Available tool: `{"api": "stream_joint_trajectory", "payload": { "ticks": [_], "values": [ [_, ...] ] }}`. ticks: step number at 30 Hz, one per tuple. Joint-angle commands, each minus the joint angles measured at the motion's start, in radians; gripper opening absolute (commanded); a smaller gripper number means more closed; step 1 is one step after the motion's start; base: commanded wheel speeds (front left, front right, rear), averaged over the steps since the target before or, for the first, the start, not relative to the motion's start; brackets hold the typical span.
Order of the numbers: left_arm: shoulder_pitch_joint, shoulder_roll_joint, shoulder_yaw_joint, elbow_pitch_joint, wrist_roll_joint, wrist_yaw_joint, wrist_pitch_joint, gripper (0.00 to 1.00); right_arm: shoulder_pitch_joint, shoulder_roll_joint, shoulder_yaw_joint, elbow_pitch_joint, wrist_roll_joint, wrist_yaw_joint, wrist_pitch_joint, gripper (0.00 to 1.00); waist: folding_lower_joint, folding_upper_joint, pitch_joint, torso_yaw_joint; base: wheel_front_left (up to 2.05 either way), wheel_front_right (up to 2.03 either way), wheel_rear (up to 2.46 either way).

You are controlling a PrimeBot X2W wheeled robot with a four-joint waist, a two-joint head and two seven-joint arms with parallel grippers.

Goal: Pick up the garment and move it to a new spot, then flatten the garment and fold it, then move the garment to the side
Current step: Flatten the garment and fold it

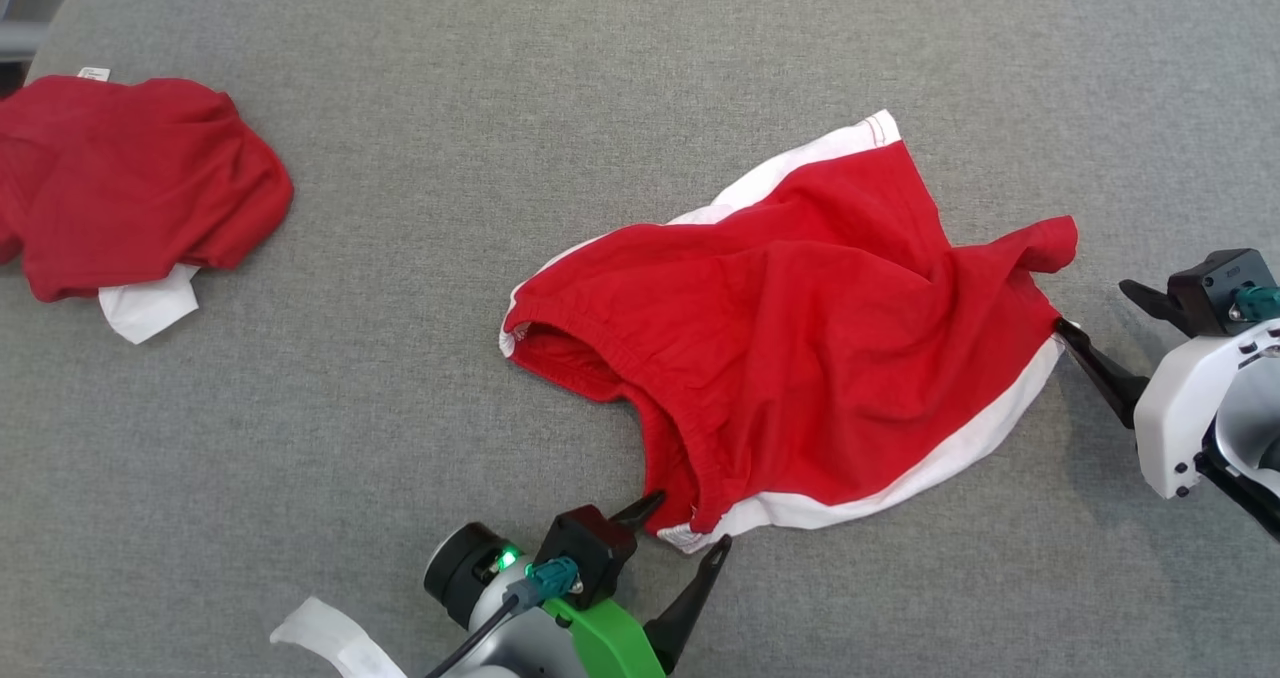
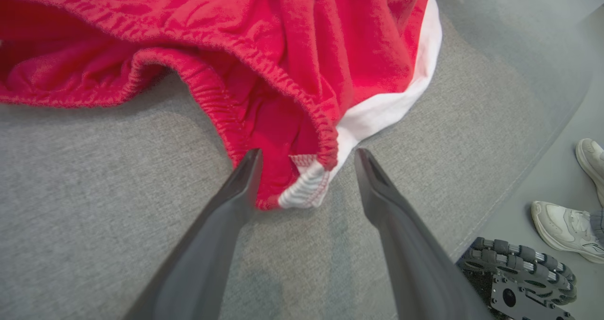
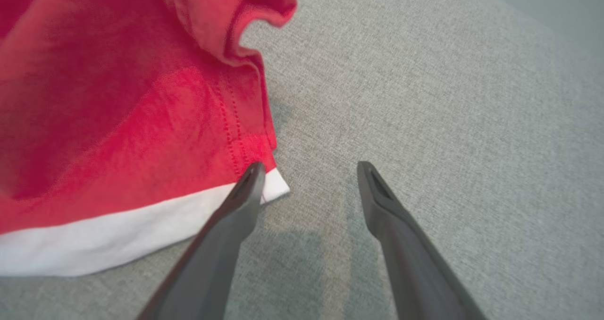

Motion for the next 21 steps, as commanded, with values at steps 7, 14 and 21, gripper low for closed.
{"api": "stream_joint_trajectory", "payload": {
  "ticks": [7,14,21],
  "values": [
    [-0.002,0.008,-0.013,0.027,-0.018,-0.023,0.012,1.00,-0.023,0.010,0.004,0.012,0.014,0.000,-0.014,1.00,0.0000,-0.0001,0.003,-0.011,0.00,0.00,0.00],
    [-0.008,-0.003,-0.006,0.090,-0.021,-0.015,-0.008,0.54,-0.025,0.013,0.013,-0.004,0.013,0.000,-0.020,1.00,0.0000,-0.0001,0.008,-0.021,0.00,0.00,0.00],
    [-0.010,-0.003,0.004,0.122,-0.030,-0.020,-0.034,0.00,0.049,-0.049,0.019,-0.128,-0.026,0.000,-0.047,1.00,0.0000,-0.0001,0.011,-0.021,0.00,0.00,0.00]
  ]
}}
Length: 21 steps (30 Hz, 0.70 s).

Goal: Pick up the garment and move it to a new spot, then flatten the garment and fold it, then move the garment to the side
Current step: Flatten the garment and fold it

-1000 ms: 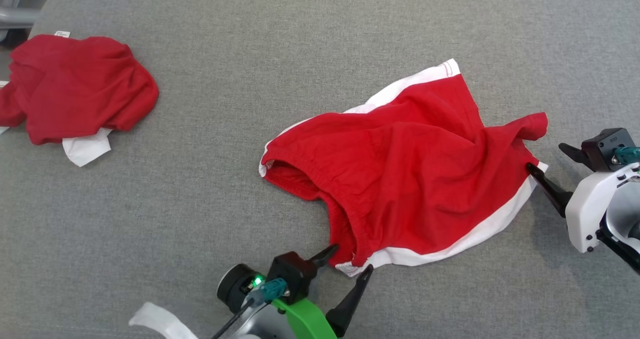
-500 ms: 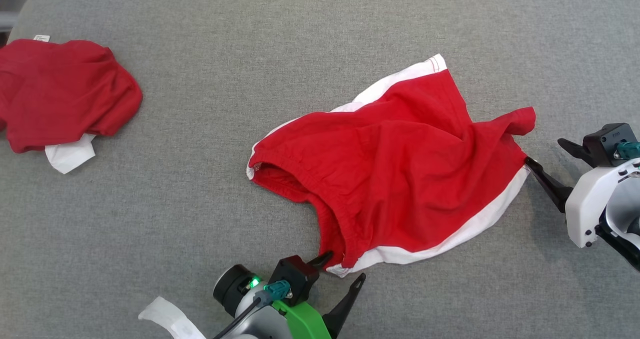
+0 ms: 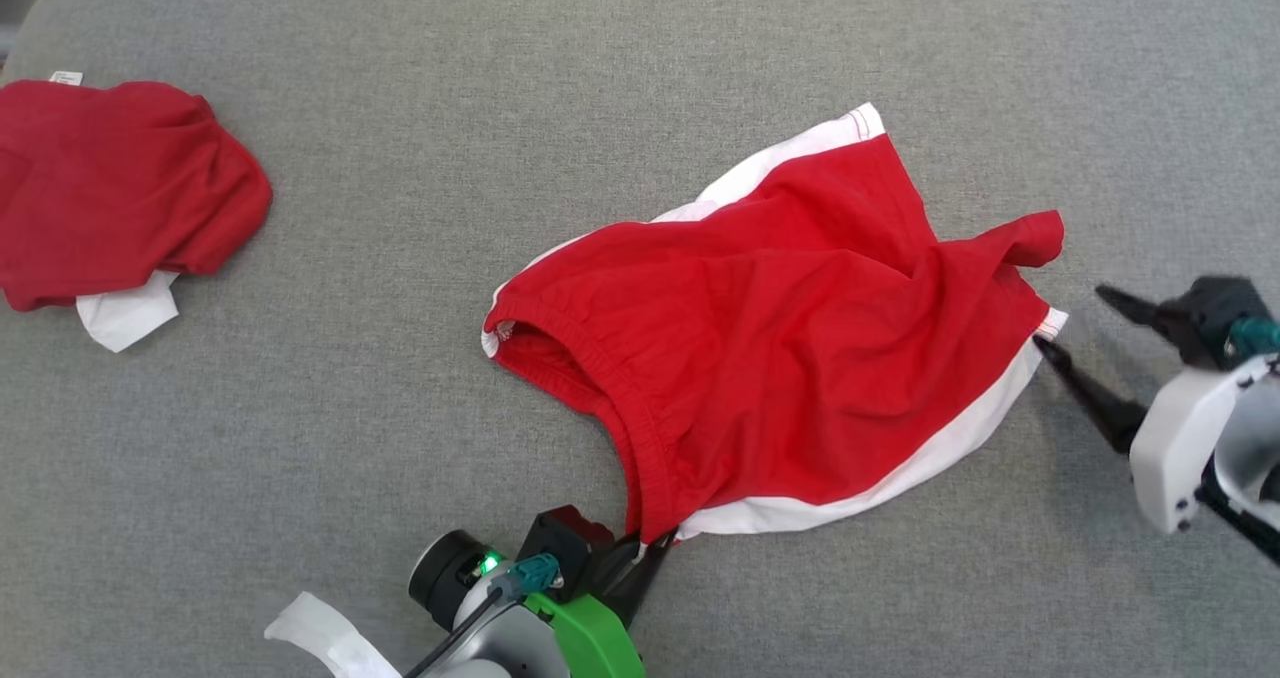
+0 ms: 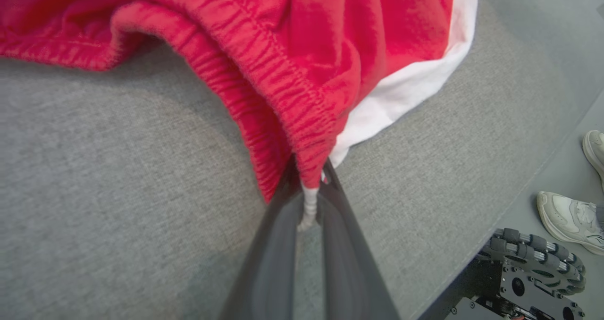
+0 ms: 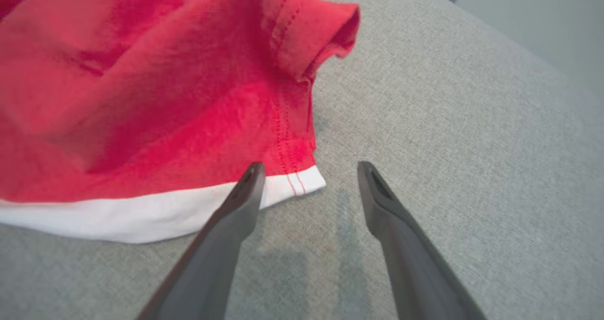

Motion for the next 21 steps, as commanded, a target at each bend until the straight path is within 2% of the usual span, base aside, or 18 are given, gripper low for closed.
{"api": "stream_joint_trajectory", "payload": {
  "ticks": [1,2,5,8,13,21],
  "values": [
    [-0.005,0.009,0.006,0.007,-0.012,-0.004,-0.006,0.00,0.052,-0.017,-0.001,-0.044,0.000,0.000,0.003,1.00,0.0000,0.0000,0.000,0.001,0.00,0.00,0.00],
    [0.002,0.016,0.008,0.000,-0.015,-0.004,-0.009,0.00,0.092,-0.048,-0.007,-0.093,-0.008,0.000,0.022,1.00,0.0000,0.0000,0.001,-0.002,0.00,0.00,0.00],
    [0.009,0.023,0.010,-0.011,-0.020,0.000,-0.009,0.00,0.124,-0.069,-0.031,-0.129,-0.021,0.000,0.045,1.00,0.0000,0.0000,0.004,-0.007,0.00,0.00,0.00],
    [0.007,0.027,0.010,-0.020,-0.019,0.000,-0.007,0.00,0.122,-0.053,-0.045,-0.141,-0.032,0.000,0.062,1.00,0.0000,0.0000,0.008,-0.006,0.00,0.00,0.00],
    [-0.007,0.035,0.019,-0.036,-0.024,0.010,0.002,0.00,0.079,-0.061,0.012,-0.112,-0.045,0.000,0.100,1.00,0.0000,0.0000,0.018,0.014,0.00,0.00,0.00],
    [-0.010,0.053,0.058,-0.067,-0.038,0.049,-0.013,0.00,0.013,-0.075,0.100,-0.044,-0.041,0.000,0.083,1.00,0.0000,0.0000,0.027,0.051,0.00,0.00,0.00]
  ]
}}
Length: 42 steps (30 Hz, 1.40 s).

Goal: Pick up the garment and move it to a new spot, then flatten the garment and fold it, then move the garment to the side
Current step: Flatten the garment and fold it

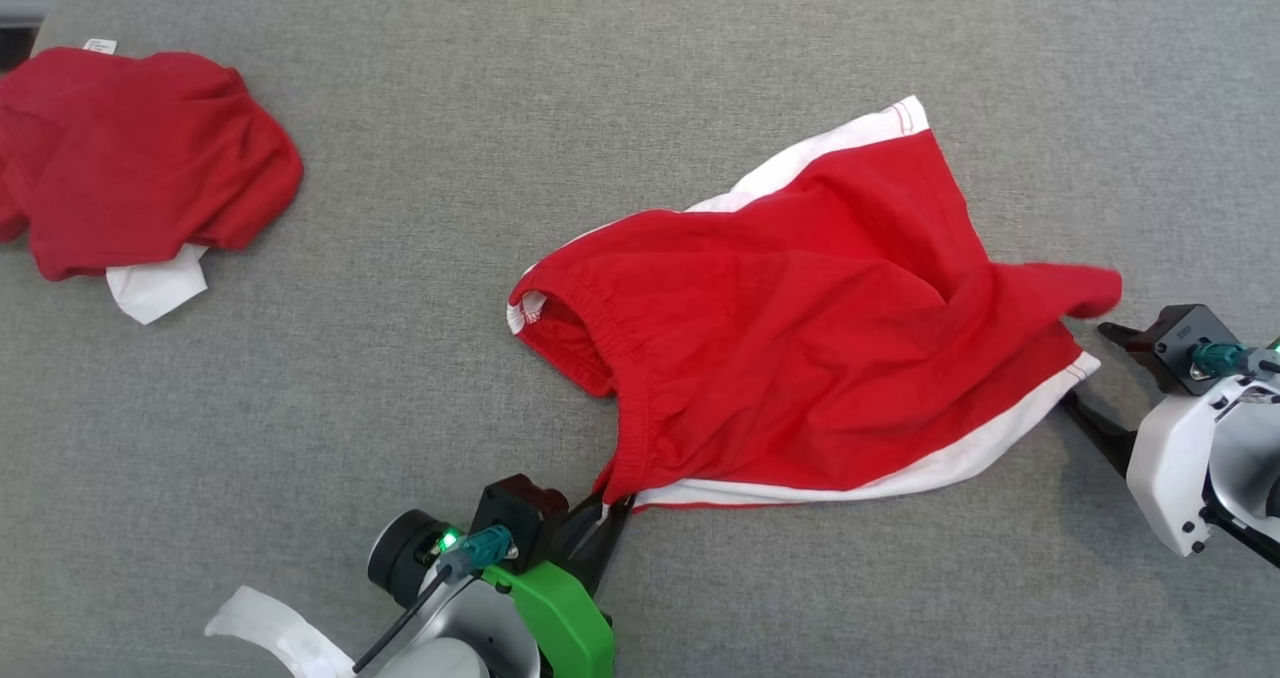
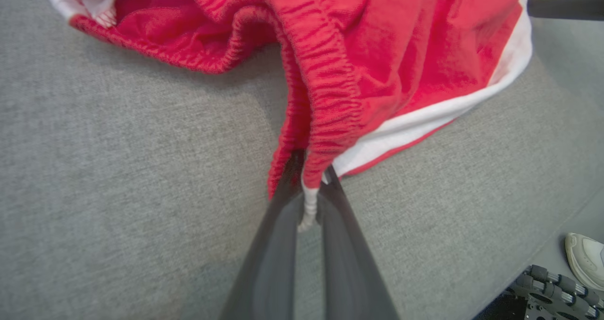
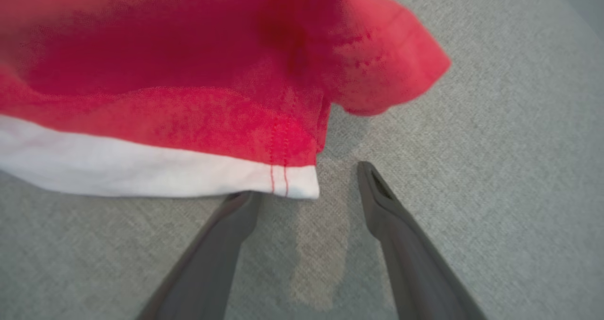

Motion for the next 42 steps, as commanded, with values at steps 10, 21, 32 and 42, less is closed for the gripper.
{"api": "stream_joint_trajectory", "payload": {
  "ticks": [10,21,32,42],
  "values": [
    [0.010,0.009,0.009,-0.022,-0.018,0.017,-0.010,0.00,-0.007,-0.016,0.112,0.021,0.026,0.000,-0.038,0.92,0.0000,0.0000,0.002,0.008,0.00,0.00,0.00],
    [-0.005,0.019,0.014,-0.023,-0.021,0.018,-0.012,0.00,-0.008,-0.022,0.132,-0.010,0.016,0.000,-0.063,0.52,0.0000,0.0000,0.010,-0.015,0.00,0.00,0.00],
    [-0.007,0.010,0.005,-0.017,-0.024,0.018,-0.013,0.00,-0.029,-0.004,0.109,0.034,0.004,-0.001,-0.073,0.49,0.0000,0.0000,0.009,0.001,0.00,0.00,0.00],
    [-0.007,0.008,0.003,-0.011,-0.029,0.017,-0.019,0.00,-0.033,0.008,0.131,0.049,0.038,-0.001,-0.058,0.00,0.0000,0.0000,0.008,0.008,0.00,0.00,0.00]
  ]
}}
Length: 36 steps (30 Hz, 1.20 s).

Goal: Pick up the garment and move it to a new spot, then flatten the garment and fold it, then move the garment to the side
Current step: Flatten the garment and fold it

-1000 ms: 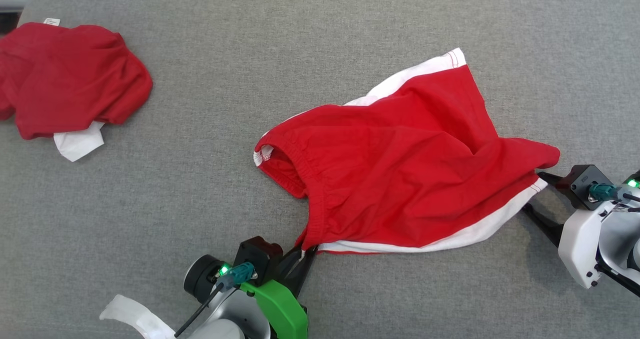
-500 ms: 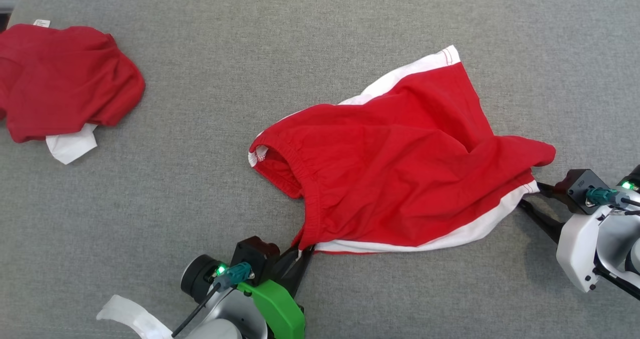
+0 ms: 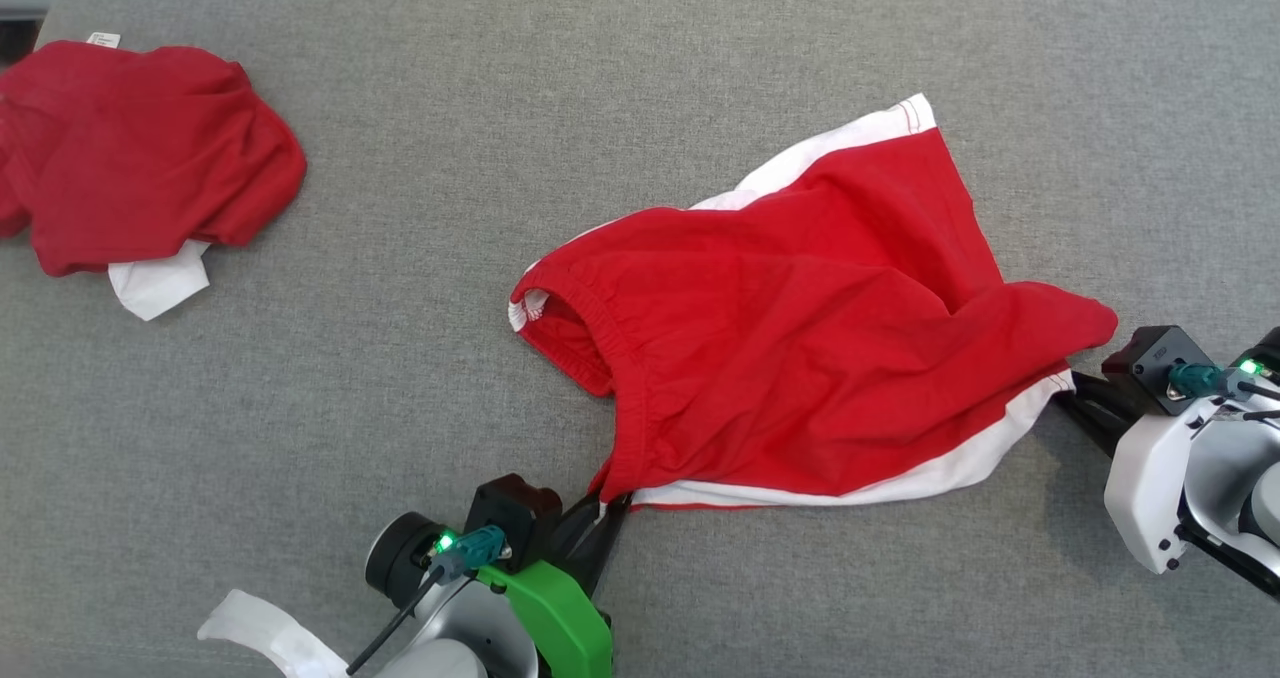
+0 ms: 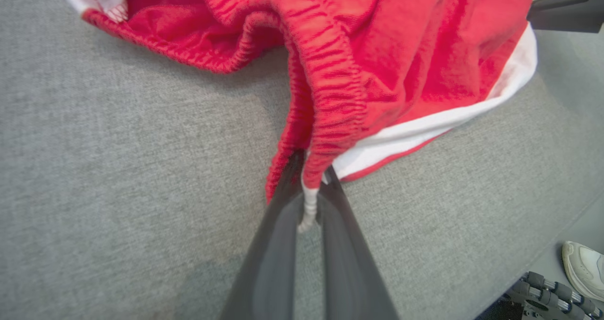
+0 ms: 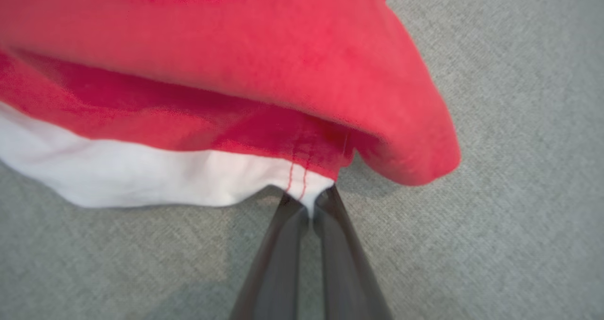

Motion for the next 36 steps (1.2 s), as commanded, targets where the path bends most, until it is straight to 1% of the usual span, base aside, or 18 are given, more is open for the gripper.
{"api": "stream_joint_trajectory", "payload": {
  "ticks": [1,3,5,7,9,13,14,18,21,23,24,28,29,30,31,33,35,36],
  "values": [
    [-0.007,0.000,0.001,0.003,-0.006,0.000,-0.006,0.00,0.010,0.001,0.015,0.013,0.012,-0.001,0.015,0.00,0.0000,0.0000,-0.001,-0.001,0.00,0.00,0.00],
    [-0.003,-0.003,0.007,0.002,-0.018,-0.003,-0.009,0.00,0.012,-0.001,0.024,-0.003,0.049,-0.001,0.015,0.00,0.0000,0.0000,-0.004,-0.003,0.00,0.00,0.00],
    [0.006,-0.002,0.023,-0.007,-0.041,-0.007,-0.006,0.00,0.017,0.006,0.005,-0.038,0.118,-0.001,0.007,0.00,0.0000,0.0000,-0.015,-0.006,0.00,0.00,0.00],
    [0.019,0.006,0.069,-0.049,-0.104,-0.011,-0.007,0.00,0.016,0.024,-0.063,-0.106,0.251,-0.001,-0.009,0.00,0.0000,0.0000,-0.026,-0.014,0.00,0.00,0.00],
    [0.015,0.038,0.146,-0.135,-0.183,-0.017,-0.003,0.00,0.011,0.012,-0.145,-0.192,0.391,-0.001,-0.003,0.00,0.0000,0.0000,-0.040,-0.023,0.00,0.00,0.00],
    [-0.030,0.199,0.295,-0.377,-0.274,-0.002,0.066,0.00,0.000,-0.048,-0.324,-0.362,0.632,-0.001,0.037,0.00,0.0000,0.0000,-0.084,-0.040,0.00,0.00,0.00],
    [-0.035,0.247,0.333,-0.448,-0.298,0.005,0.094,0.00,-0.001,-0.065,-0.364,-0.395,0.679,-0.001,0.049,0.00,0.0000,0.0000,-0.095,-0.050,0.00,0.00,0.00],
    [-0.025,0.376,0.456,-0.722,-0.448,0.038,0.199,0.00,0.060,-0.122,-0.510,-0.522,0.825,-0.001,0.048,0.00,0.0000,0.0000,-0.133,-0.074,0.00,0.00,0.00],
    [0.003,0.431,0.518,-0.890,-0.555,0.065,0.253,0.00,0.152,-0.157,-0.607,-0.634,0.903,-0.001,0.011,0.00,0.0000,0.0000,-0.151,-0.096,0.00,0.00,0.00],
    [0.020,0.454,0.560,-1.005,-0.630,0.083,0.274,0.00,0.237,-0.180,-0.685,-0.713,0.938,-0.001,-0.022,0.00,0.0000,0.0000,-0.159,-0.115,0.00,0.00,0.00],
    [0.021,0.467,0.583,-1.036,-0.659,0.095,0.283,0.00,0.279,-0.186,-0.728,-0.757,0.955,-0.001,-0.042,0.00,0.0000,0.0000,-0.160,-0.123,0.00,0.00,0.00],
    [-0.029,0.510,0.688,-1.081,-0.778,0.113,0.326,0.00,0.429,-0.187,-0.911,-0.926,1.035,-0.001,-0.091,0.00,0.0000,0.0000,-0.138,-0.157,0.00,0.00,0.00],
    [-0.072,0.559,0.747,-1.081,-0.815,0.127,0.368,0.00,0.476,-0.211,-0.974,-0.943,1.039,-0.001,-0.074,0.00,0.0000,0.0000,-0.101,-0.172,0.00,0.00,0.00],
    [-0.090,0.568,0.762,-1.078,-0.845,0.131,0.390,0.00,0.480,-0.220,-0.984,-0.938,1.039,-0.001,-0.065,0.00,0.0000,0.0000,-0.078,-0.177,0.00,0.00,0.00],
    [-0.115,0.576,0.773,-1.055,-0.866,0.133,0.412,0.00,0.469,-0.230,-0.981,-0.938,1.050,0.000,-0.057,0.00,0.0000,0.0000,-0.052,-0.180,0.00,0.00,0.00],
    [-0.196,0.584,0.774,-0.948,-0.896,0.119,0.454,0.00,0.394,-0.242,-0.941,-0.904,1.088,-0.001,-0.053,0.00,0.0000,0.0000,0.005,-0.180,0.00,0.00,0.00],
    [-0.309,0.566,0.735,-0.818,-0.883,0.097,0.505,0.00,0.272,-0.250,-0.869,-0.843,1.106,-0.001,-0.048,0.00,0.0000,0.0000,0.071,-0.177,0.00,0.00,0.00],
    [-0.381,0.548,0.708,-0.740,-0.862,0.086,0.525,0.00,0.196,-0.237,-0.822,-0.806,1.117,-0.001,-0.046,0.00,0.0000,0.0000,0.103,-0.175,0.00,0.00,0.00]
  ]
}}
